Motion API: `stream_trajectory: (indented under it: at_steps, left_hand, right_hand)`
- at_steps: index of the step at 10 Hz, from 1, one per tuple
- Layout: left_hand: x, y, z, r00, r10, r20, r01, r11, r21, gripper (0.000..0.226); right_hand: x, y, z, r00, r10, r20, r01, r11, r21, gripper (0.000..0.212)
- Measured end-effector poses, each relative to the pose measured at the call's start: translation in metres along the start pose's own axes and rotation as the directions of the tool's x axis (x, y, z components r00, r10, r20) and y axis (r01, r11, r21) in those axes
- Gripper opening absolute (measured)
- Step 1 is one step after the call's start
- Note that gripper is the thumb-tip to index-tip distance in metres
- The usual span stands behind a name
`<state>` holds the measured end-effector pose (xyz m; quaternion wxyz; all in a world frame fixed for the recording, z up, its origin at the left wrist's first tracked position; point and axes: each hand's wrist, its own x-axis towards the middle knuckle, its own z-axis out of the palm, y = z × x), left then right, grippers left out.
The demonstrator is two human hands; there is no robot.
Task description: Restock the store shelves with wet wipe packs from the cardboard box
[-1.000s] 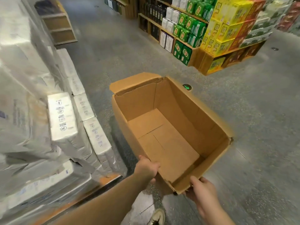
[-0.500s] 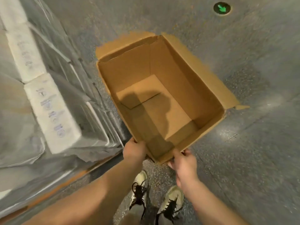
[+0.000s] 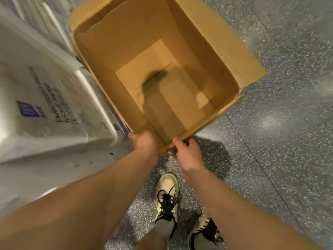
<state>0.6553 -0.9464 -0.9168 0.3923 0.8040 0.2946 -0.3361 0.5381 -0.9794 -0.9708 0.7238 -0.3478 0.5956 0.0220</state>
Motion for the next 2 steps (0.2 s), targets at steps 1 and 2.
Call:
stream_trajectory:
  at_steps: [1,2]
  left_hand:
    - [-0.021,-0.004,-0.004,0.989,0.148,0.016,-0.133,0.826,0.548,0.035]
    - [-0.058,-0.005,-0.011,0.995,-0.054,0.089,0.019,0.934,0.356,0.043]
  right_hand:
    - [-0.021,-0.015,-0.024,0.998,0.061,0.019,-0.059,0.991,-0.122,0.051]
    - [-0.069,-0.066,-0.055,0.998,0.050,-0.043,-0.060,0.957,-0.284,0.051]
